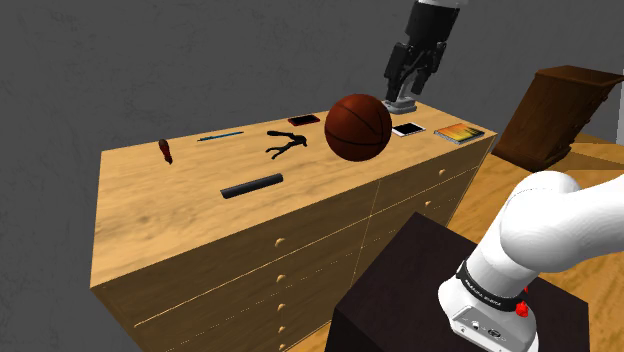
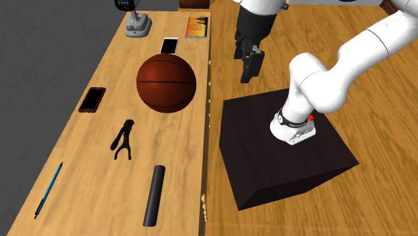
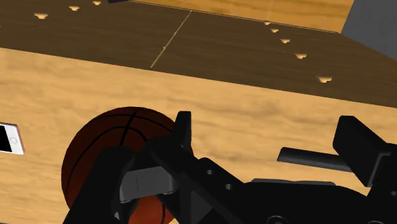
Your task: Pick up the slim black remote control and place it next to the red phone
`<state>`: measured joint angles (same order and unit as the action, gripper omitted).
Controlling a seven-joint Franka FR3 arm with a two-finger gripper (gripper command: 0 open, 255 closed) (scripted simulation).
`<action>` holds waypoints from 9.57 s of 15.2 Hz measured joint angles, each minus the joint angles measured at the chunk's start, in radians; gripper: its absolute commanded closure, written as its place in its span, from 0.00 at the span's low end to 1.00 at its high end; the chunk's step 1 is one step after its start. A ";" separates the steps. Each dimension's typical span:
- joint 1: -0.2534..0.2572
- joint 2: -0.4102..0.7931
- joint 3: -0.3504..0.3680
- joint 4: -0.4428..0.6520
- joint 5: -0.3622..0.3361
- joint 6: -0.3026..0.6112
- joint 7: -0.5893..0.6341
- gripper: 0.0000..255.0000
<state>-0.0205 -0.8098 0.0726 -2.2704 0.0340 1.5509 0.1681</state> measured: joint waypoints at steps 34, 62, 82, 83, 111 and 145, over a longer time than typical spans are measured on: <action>0.222 1.044 0.015 0.405 -0.107 0.619 -0.868 0.00; 0.264 1.266 0.049 0.512 -0.162 0.727 -0.964 1.00; 0.250 1.171 0.055 0.593 -0.138 0.552 -0.995 1.00; 0.241 1.166 0.052 0.588 -0.135 0.552 -1.009 1.00; -0.170 1.340 -0.095 0.864 -0.023 0.468 -1.604 1.00; -0.228 1.446 -0.105 0.907 -0.007 0.531 -1.679 0.00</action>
<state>-0.2484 0.6365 -0.0329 -1.3633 0.0268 2.0818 -1.5107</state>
